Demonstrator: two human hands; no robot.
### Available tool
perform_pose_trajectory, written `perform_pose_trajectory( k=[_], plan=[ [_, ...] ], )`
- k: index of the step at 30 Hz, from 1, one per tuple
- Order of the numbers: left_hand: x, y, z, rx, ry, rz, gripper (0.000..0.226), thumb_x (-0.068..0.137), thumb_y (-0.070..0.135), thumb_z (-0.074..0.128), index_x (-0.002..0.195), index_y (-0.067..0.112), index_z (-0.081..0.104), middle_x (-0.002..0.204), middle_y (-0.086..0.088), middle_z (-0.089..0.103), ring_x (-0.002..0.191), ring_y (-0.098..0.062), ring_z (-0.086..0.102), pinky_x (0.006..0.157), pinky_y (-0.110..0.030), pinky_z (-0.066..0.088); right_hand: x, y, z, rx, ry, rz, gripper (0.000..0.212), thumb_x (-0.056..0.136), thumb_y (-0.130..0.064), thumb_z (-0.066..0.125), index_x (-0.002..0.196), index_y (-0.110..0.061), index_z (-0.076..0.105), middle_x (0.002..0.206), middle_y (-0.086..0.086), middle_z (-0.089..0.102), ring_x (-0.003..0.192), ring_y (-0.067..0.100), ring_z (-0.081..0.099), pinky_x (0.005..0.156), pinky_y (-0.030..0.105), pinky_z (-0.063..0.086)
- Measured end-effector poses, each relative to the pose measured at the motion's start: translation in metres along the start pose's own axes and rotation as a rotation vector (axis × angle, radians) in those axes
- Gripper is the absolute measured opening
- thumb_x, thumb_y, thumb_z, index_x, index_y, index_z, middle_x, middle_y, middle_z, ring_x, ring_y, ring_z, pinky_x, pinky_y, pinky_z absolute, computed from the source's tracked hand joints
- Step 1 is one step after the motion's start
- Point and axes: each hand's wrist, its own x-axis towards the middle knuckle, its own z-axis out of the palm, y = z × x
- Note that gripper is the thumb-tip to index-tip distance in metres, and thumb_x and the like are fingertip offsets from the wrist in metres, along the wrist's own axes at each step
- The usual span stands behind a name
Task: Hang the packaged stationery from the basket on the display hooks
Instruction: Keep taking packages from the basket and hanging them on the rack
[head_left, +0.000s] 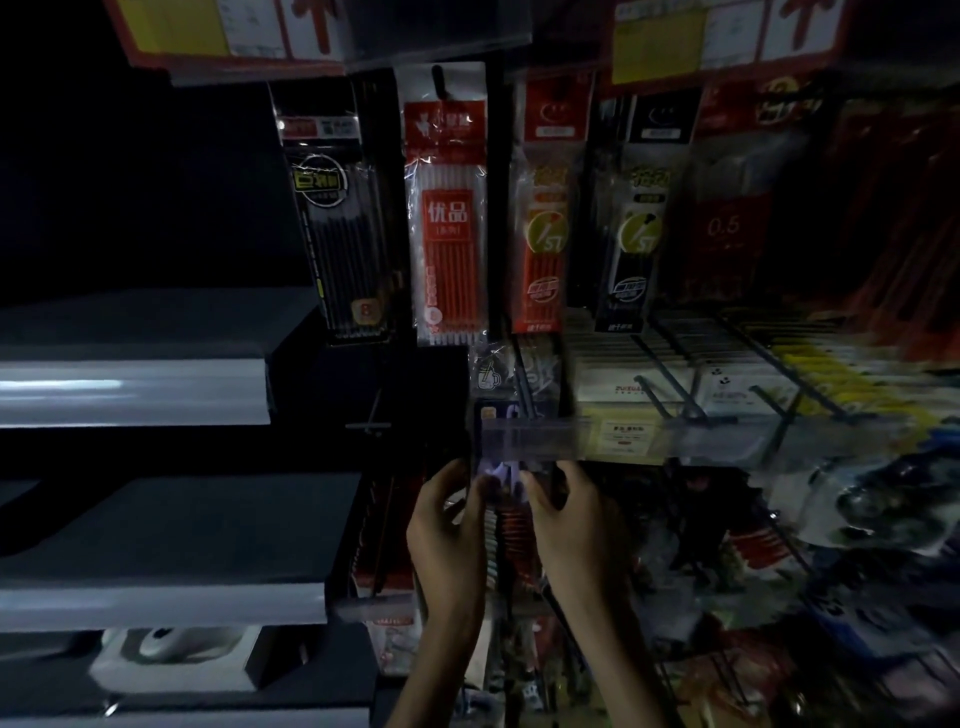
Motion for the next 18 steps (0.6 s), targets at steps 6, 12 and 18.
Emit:
perform_pose_trajectory(
  k=[6,12,18],
  plan=[
    [0.0027,0.0091,0.0032,-0.038,-0.010,0.025,0.010,0.096,0.025,0.076,0.105,0.030,0.073,0.101,0.014,0.074,0.097,-0.005,0.072,0.085,-0.034,0.061,-0.0022,-0.0013,0.0003,-0.010,0.066,-0.028,0.035,0.095,-0.058,0.060,0.113,-0.031,0.071,0.096,-0.005,0.075,0.090,0.022,0.071,0.066,0.030,0.044],
    [0.0074,0.0095,0.0074,-0.032,-0.009,0.034,0.009,0.097,0.022,0.077,0.096,0.029,0.070,0.095,0.009,0.073,0.092,-0.010,0.072,0.083,-0.045,0.061,0.0029,-0.0051,-0.0025,-0.040,0.067,-0.016,0.034,0.095,-0.060,0.060,0.110,-0.031,0.073,0.092,-0.003,0.076,0.086,0.024,0.071,0.063,0.031,0.045],
    [0.0055,0.0082,0.0065,-0.040,-0.009,0.025,0.009,0.096,0.023,0.077,0.100,0.026,0.070,0.096,0.012,0.073,0.093,-0.008,0.072,0.084,-0.042,0.062,0.0054,0.0004,0.0010,-0.075,0.057,-0.027,0.043,0.092,-0.067,0.056,0.106,-0.030,0.072,0.092,-0.002,0.076,0.086,0.024,0.072,0.067,0.035,0.054]
  ],
)
